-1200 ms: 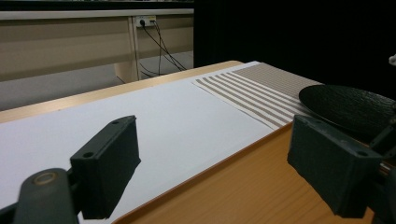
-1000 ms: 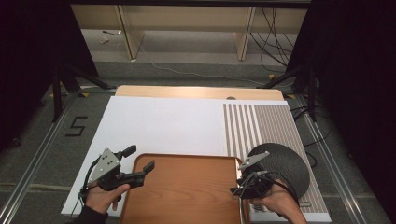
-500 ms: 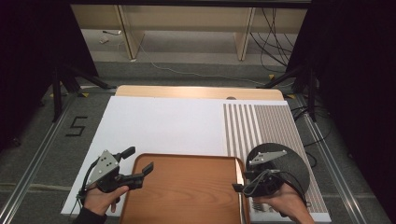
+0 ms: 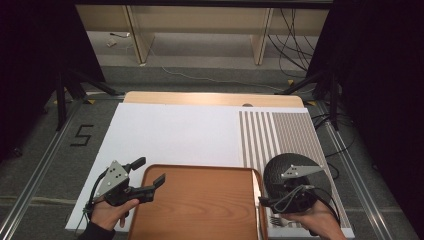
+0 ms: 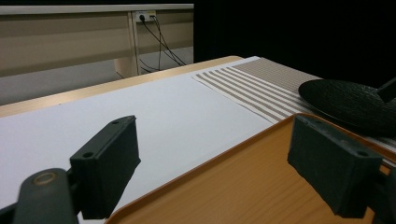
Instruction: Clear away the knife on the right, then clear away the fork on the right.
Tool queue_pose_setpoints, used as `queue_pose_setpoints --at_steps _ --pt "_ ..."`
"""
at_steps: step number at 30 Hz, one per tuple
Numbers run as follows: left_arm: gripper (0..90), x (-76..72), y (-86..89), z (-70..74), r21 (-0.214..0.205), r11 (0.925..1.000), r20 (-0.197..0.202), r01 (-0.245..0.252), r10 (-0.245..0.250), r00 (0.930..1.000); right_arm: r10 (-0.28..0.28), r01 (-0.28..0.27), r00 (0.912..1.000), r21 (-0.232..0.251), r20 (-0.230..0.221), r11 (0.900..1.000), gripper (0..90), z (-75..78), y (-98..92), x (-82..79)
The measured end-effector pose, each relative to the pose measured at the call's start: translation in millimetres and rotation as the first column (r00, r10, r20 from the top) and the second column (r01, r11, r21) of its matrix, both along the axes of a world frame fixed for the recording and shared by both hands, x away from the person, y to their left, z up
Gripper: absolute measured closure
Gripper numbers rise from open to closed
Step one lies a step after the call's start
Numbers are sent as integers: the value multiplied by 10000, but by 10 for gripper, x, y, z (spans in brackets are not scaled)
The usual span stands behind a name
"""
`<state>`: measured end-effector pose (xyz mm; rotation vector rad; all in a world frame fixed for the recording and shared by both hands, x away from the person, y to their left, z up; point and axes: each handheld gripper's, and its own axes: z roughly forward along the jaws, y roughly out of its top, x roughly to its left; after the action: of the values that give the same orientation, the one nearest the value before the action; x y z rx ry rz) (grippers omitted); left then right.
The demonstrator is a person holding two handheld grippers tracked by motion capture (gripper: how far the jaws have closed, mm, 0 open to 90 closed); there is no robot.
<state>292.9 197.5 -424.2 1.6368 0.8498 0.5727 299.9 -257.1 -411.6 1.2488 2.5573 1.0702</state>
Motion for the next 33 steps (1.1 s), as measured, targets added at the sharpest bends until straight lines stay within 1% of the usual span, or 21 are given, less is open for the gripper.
queue_pose_setpoints --at_steps 10,20,24,33 --pt "159 -4 -11 3 -9 10000 35 -11 11 10000 -292 291 9995 88 78 9995 276 -3 -141 -51" --pt "159 -6 -11 3 -20 10000 43 2 -2 10000 -514 517 9985 -150 176 9986 279 -2 -257 -107" --pt "159 -14 -18 6 -19 10000 59 70 -70 10000 -703 709 9971 -202 279 9973 278 -4 -323 -125" --pt "159 -25 -7 6 -25 10000 56 32 -32 10000 -1076 1091 9938 -589 293 9923 276 -30 -471 -172"
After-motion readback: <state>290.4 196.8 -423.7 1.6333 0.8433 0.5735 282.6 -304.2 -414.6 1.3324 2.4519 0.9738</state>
